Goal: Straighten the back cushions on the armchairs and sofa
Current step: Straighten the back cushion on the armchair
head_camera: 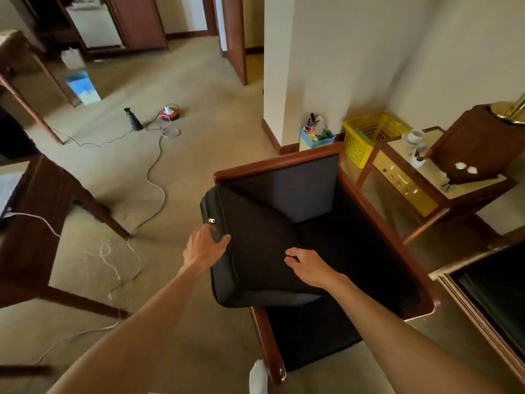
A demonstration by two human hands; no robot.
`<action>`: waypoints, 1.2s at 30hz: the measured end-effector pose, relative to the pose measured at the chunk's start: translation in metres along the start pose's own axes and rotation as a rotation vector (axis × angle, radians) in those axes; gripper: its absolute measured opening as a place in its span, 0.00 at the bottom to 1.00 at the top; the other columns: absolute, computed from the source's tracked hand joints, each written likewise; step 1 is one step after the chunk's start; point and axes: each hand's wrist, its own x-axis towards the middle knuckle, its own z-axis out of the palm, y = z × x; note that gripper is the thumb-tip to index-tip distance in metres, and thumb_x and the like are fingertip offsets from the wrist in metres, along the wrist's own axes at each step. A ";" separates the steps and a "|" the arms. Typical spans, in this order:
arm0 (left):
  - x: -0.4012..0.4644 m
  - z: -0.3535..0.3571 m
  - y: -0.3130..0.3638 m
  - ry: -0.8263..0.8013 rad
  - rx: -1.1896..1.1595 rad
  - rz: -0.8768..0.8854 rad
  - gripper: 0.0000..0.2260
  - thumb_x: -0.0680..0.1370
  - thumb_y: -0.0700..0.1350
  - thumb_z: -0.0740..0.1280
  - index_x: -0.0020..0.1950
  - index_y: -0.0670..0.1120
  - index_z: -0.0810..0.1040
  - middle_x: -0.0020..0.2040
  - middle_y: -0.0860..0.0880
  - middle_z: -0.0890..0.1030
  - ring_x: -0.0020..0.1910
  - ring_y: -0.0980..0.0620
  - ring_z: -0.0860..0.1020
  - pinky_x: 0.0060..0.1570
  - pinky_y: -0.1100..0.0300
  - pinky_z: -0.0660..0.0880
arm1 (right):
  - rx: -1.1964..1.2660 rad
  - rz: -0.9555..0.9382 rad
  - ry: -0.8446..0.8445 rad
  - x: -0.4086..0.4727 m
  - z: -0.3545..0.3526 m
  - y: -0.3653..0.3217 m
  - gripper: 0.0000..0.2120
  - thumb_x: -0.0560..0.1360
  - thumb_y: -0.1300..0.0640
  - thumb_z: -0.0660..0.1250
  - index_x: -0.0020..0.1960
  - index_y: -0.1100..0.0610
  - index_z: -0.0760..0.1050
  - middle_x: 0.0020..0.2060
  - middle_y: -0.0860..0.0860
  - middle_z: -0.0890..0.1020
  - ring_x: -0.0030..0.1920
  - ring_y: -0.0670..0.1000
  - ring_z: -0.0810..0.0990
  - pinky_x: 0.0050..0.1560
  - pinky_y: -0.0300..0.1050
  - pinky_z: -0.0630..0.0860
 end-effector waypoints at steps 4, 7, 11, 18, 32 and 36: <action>0.012 0.023 -0.016 -0.077 -0.067 -0.182 0.42 0.68 0.69 0.69 0.74 0.46 0.63 0.71 0.44 0.69 0.69 0.41 0.69 0.64 0.46 0.70 | -0.008 -0.008 -0.062 0.023 0.030 -0.006 0.23 0.83 0.49 0.58 0.76 0.53 0.64 0.75 0.52 0.67 0.75 0.53 0.65 0.74 0.50 0.63; 0.017 0.039 -0.028 -0.166 -0.230 -0.322 0.54 0.63 0.69 0.74 0.78 0.46 0.54 0.75 0.44 0.65 0.72 0.40 0.66 0.68 0.45 0.68 | -0.015 -0.019 -0.096 0.038 0.046 -0.005 0.23 0.83 0.52 0.58 0.78 0.53 0.61 0.77 0.51 0.64 0.77 0.52 0.61 0.74 0.47 0.60; 0.021 0.052 -0.038 -0.288 -0.473 -0.458 0.55 0.53 0.65 0.81 0.73 0.47 0.62 0.68 0.48 0.74 0.64 0.44 0.74 0.64 0.45 0.73 | -0.014 0.021 -0.187 0.051 0.049 -0.001 0.24 0.83 0.56 0.57 0.79 0.51 0.59 0.78 0.52 0.61 0.78 0.53 0.58 0.76 0.50 0.58; 0.006 0.058 -0.025 -0.323 -0.388 -0.384 0.49 0.57 0.56 0.83 0.73 0.47 0.63 0.67 0.48 0.74 0.64 0.44 0.74 0.64 0.47 0.73 | 0.001 -0.004 -0.213 0.062 0.026 0.005 0.25 0.82 0.62 0.56 0.78 0.51 0.62 0.77 0.52 0.64 0.76 0.54 0.62 0.74 0.47 0.61; -0.028 0.106 0.149 -0.249 -0.086 0.000 0.57 0.63 0.53 0.80 0.80 0.46 0.45 0.72 0.45 0.66 0.71 0.45 0.66 0.70 0.51 0.66 | -1.003 -0.444 0.033 0.094 -0.171 0.004 0.61 0.67 0.64 0.78 0.80 0.49 0.35 0.79 0.56 0.35 0.78 0.64 0.36 0.72 0.75 0.48; -0.026 0.114 0.178 -0.353 0.002 0.137 0.56 0.62 0.53 0.78 0.80 0.54 0.45 0.70 0.50 0.67 0.68 0.47 0.67 0.67 0.49 0.68 | -1.203 -0.506 0.051 0.099 -0.205 0.026 0.61 0.64 0.58 0.81 0.81 0.53 0.40 0.79 0.55 0.35 0.77 0.62 0.32 0.69 0.79 0.42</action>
